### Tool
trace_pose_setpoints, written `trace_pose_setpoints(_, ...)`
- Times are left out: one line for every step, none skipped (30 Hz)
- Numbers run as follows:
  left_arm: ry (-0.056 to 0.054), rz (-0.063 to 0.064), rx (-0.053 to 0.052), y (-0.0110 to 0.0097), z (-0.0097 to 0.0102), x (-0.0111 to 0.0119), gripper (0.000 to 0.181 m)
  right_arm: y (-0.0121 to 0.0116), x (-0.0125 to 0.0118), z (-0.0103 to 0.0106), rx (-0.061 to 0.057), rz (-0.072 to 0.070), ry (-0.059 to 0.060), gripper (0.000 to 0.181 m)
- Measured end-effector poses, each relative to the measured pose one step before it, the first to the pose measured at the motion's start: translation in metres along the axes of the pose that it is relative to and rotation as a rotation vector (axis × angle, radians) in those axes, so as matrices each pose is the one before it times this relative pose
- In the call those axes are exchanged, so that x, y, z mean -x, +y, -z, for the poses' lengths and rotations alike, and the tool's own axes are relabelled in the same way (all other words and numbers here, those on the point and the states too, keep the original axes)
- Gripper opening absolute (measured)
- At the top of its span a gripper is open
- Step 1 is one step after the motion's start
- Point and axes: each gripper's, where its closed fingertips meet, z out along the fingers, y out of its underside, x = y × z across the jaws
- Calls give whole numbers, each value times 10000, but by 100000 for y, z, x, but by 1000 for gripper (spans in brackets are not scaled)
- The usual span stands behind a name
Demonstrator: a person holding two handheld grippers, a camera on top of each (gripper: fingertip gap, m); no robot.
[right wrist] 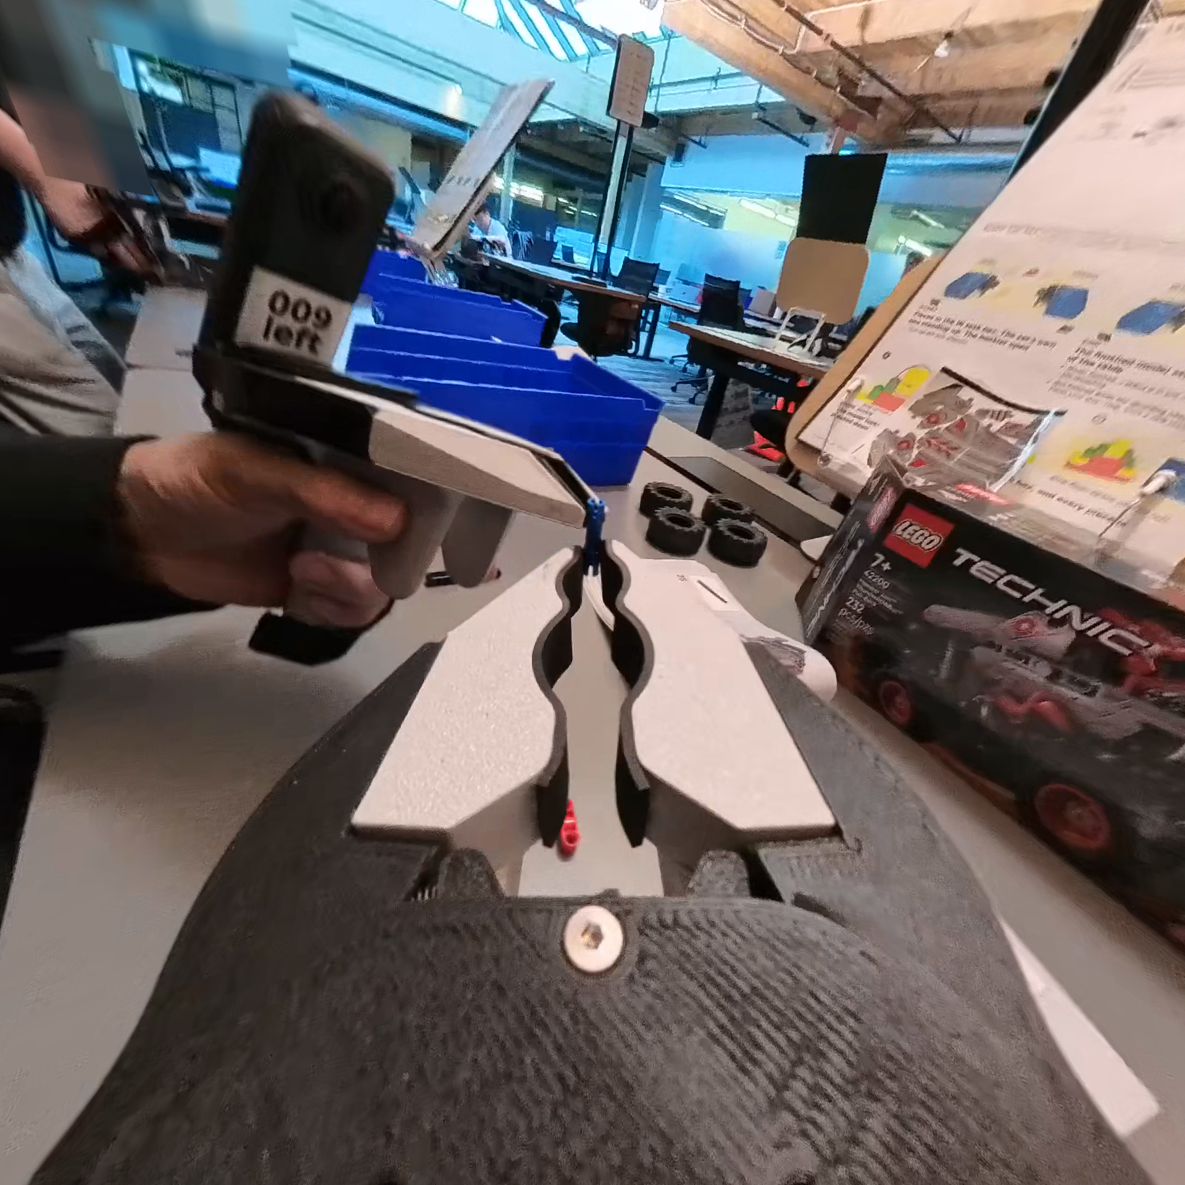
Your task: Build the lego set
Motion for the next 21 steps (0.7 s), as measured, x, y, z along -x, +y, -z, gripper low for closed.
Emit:
trace_pose_setpoints(-46,-369,258,91,83,25,3,59,60,-62,2,181,14,3)
trace_pose_setpoints(-48,-312,220,88,87,37,2,53,32,-71,3,132,38,3)
trace_pose_setpoints(-46,-268,225,157,65,72,3,80,193,-86,34,103,-79,3)
trace_pose_setpoints(-58,-249,255,257,53,112,7,106,183,-80,66,69,-93,3)
trace_pose_setpoints(-73,-242,251,305,54,139,7,254,65,-126,159,54,-11,2)
trace_pose_setpoints(-72,-259,211,277,49,120,7,289,63,-121,184,92,15,2)
trace_pose_setpoints(-57,-291,170,229,39,63,4,272,-10,-122,179,114,63,2)
trace_pose_setpoints(-69,-305,164,214,16,49,2,203,13,-69,145,94,35,3)
trace_pose_setpoints(-89,-307,187,213,7,68,1,202,61,-74,153,22,-16,2)
trace_pose_setpoints(-80,-281,203,223,-4,54,2,218,56,-67,152,33,-41,3)
trace_pose_setpoints(-56,-214,189,206,-18,45,1,211,62,-57,135,80,-33,3)
trace_pose_setpoints(-32,-135,164,202,-17,22,1,213,82,-53,131,110,-39,3)
trace_pose_setpoints(-42,-93,147,200,-31,69,2,182,88,-44,119,75,-40,3)
trace_pose_setpoints(0,-77,147,213,-14,39,5,206,98,-58,118,19,-58,2)
trace_pose_setpoints(127,-61,164,238,-3,-100,3,199,165,-72,114,-20,-115,3)
trace_pose_setpoints(110,1,164,239,-16,-54,2,208,79,-66,85,-37,-75,2)
trace_pose_setpoints(63,30,169,268,-50,16,1,247,64,-66,80,-18,-82,2)
trace_pose_setpoints(56,41,240,375,-117,33,2,362,87,-63,113,-3,-105,3)
trace_pose_setpoints(109,-21,377,591,-162,16,1,599,251,-115,232,-12,-243,3)
trace_pose_setpoints(183,-79,407,717,-239,-94,1,739,320,-129,292,-74,-350,3)
trace_pose_setpoints(178,-41,324,705,-344,-124,2,817,272,-50,327,-123,-365,4)
